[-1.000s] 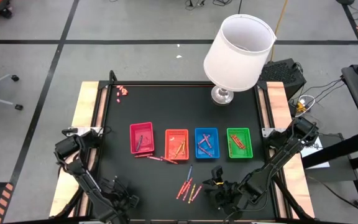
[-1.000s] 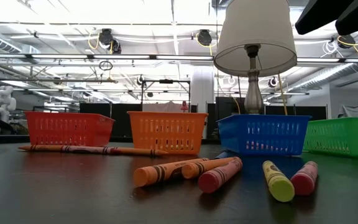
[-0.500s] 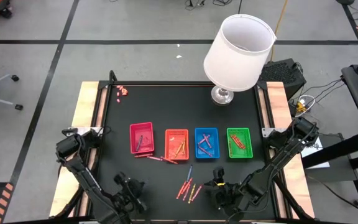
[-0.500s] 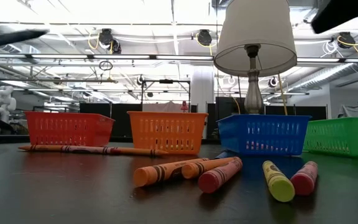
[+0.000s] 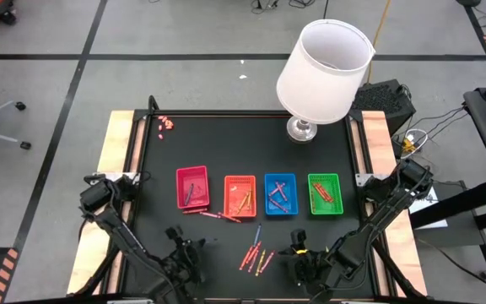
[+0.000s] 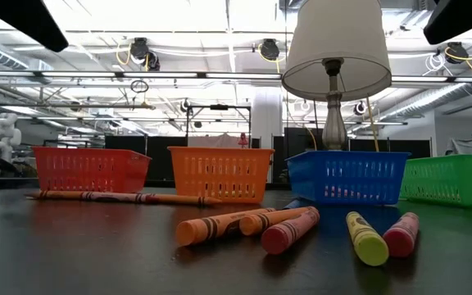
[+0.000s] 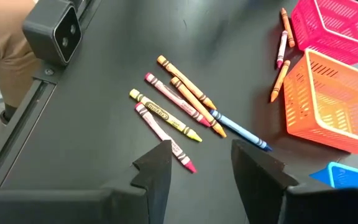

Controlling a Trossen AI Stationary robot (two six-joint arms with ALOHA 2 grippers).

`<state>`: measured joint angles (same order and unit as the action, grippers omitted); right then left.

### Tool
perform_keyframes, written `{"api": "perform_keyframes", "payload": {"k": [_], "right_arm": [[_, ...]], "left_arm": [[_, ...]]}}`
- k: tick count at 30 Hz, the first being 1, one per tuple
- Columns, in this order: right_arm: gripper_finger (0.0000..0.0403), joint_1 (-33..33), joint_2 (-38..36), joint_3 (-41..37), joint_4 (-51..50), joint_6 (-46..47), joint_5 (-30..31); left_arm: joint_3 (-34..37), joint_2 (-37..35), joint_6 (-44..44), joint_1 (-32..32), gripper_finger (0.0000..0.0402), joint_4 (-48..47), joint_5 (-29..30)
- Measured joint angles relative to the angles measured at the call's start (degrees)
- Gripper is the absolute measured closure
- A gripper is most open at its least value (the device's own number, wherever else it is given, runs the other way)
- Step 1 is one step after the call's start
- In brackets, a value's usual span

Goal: Sort crayons
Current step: Put the blue crayon into the red bin

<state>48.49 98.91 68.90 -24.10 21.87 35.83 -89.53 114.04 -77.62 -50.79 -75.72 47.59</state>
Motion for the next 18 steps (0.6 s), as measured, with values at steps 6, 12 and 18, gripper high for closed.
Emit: {"api": "perform_keyframes", "payload": {"k": [6,12,18], "right_arm": [[0.0252,0.00,0.00,0.00,0.00,-0.07,0.04],[0.0252,0.04,0.00,0.00,0.04,0.34,0.04],[0.0252,0.04,0.00,0.00,0.31,0.80,0.04]], "left_arm": [[-0.01,-0.07,-4.08,1.05,0.0401,-0.22,0.07],[0.90,-0.13,0.36,1.33,0.0401,5.19,-1.62],[3.57,-0.13,5.51,4.30,0.0374,7.36,-4.32]]}}
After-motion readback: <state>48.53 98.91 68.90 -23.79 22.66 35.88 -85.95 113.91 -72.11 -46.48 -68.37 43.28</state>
